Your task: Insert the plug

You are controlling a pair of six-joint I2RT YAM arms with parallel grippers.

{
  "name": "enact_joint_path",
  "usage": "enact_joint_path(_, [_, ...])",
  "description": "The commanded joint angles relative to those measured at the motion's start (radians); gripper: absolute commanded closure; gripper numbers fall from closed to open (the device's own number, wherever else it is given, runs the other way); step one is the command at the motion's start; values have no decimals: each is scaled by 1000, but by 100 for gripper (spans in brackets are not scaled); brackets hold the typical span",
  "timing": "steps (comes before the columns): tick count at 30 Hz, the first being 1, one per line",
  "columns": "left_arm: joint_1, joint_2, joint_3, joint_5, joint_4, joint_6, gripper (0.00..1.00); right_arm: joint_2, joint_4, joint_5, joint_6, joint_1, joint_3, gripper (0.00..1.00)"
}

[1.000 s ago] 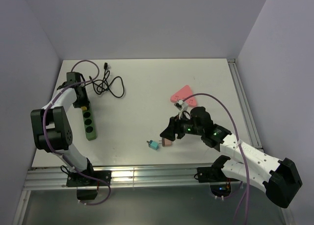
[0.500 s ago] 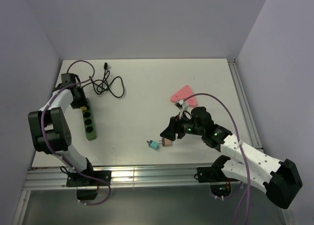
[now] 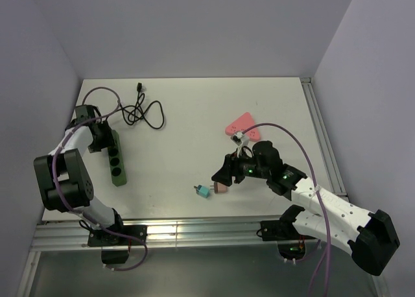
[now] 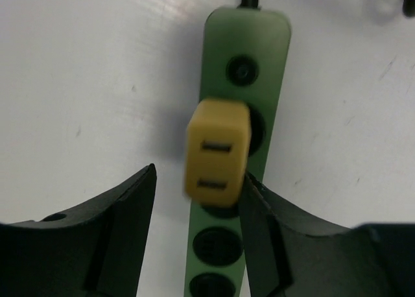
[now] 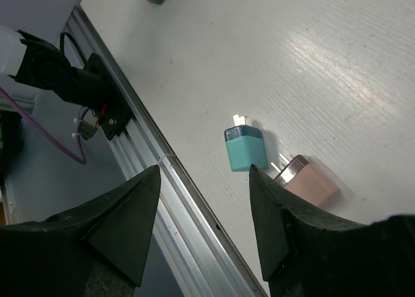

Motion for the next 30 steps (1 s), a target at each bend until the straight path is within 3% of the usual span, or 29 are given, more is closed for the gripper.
enact_joint_path(1, [18, -113, -30, -35, -74, 16, 41, 3, 39, -17, -8, -6, -11, 36])
enact_joint_path(2, [18, -145, -33, -25, -76, 13, 40, 4, 40, -20, -7, -6, -10, 36])
enact_joint_path(4, [19, -185, -44, 15, -68, 7, 1, 10, 45, -25, -5, -6, -10, 36])
enact_joint_path(10, [10, -189, -29, 43, -103, -32, 1, 16, 43, -31, -5, -6, -10, 36])
enact_joint_path(15, [-8, -183, -51, 32, -114, -177, 1, 12, 39, -22, -8, -6, -8, 36])
enact_joint_path(21, [-77, -150, -76, -115, -117, -260, 0, 12, 43, -28, -7, -6, -10, 36])
enact_joint_path(30, [-88, -48, -99, -81, -88, -292, 14, 1, 40, -23, -8, -6, -13, 36])
